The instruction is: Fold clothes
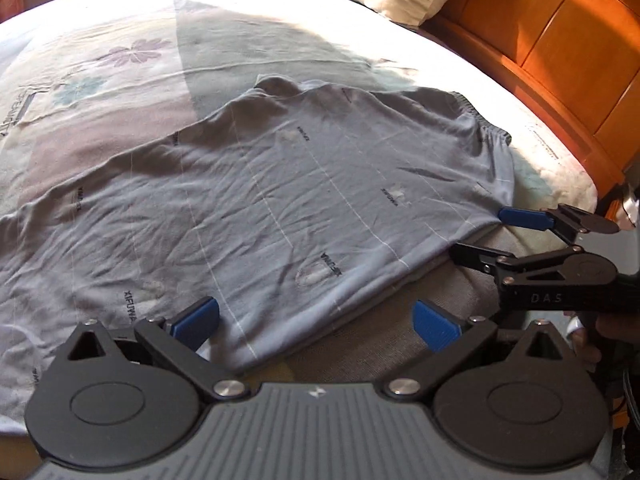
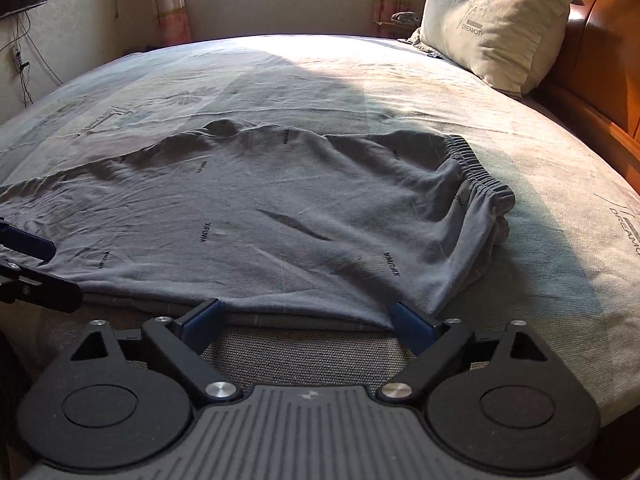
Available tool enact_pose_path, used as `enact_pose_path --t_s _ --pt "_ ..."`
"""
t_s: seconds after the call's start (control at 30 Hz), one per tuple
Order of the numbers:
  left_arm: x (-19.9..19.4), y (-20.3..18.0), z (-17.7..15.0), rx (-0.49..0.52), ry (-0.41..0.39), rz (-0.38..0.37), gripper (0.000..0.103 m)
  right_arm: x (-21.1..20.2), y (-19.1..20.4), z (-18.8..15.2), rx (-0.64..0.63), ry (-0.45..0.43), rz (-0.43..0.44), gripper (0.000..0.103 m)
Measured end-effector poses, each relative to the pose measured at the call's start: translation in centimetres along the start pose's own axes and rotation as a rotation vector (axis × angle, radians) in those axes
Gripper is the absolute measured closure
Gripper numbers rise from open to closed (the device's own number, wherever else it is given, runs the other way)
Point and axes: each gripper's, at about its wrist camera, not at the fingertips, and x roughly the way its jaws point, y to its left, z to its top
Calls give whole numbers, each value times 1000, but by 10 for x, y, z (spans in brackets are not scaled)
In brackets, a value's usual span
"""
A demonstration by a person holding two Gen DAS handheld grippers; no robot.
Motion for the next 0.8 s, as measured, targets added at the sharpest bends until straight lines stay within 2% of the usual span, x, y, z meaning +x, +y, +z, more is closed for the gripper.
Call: enact_pose_path --t_s 0.03,0.1,0.17,0.27,0.37,0.4,0.47,0.53,0.63,0.73,0.8 --pt "-7 4 0 -15 12 -35 1 0 1 0 1 -2 -6 6" --pt "-30 15 4 -25 -12 -52 1 -2 1 0 20 -11 -11 6" --pt "-57 29 14 -1 -33 -26 1 -1 -1 2 45 -7 -2 4" --pt "-105 68 35 24 -60 75 1 1 -3 3 72 2 16 0" --pt "-133 116 46 -31 -7 127 1 2 -1 4 76 8 9 0" --pt "-137 131 44 -72 4 115 1 3 0 4 77 9 4 0" --pt "-136 155 30 -154 11 31 1 3 2 4 77 12 -7 0" --pt "-119 178 5 -285 28 -64 1 4 4 5 77 14 -17 0" --pt "-90 185 -28 -358 88 -64 1 5 6 5 78 18 -32 0" --pt "-86 179 -51 -335 85 -69 1 6 8 5 81 21 -44 0" --pt "-89 180 -56 -341 118 -82 1 6 9 5 84 20 -48 0"
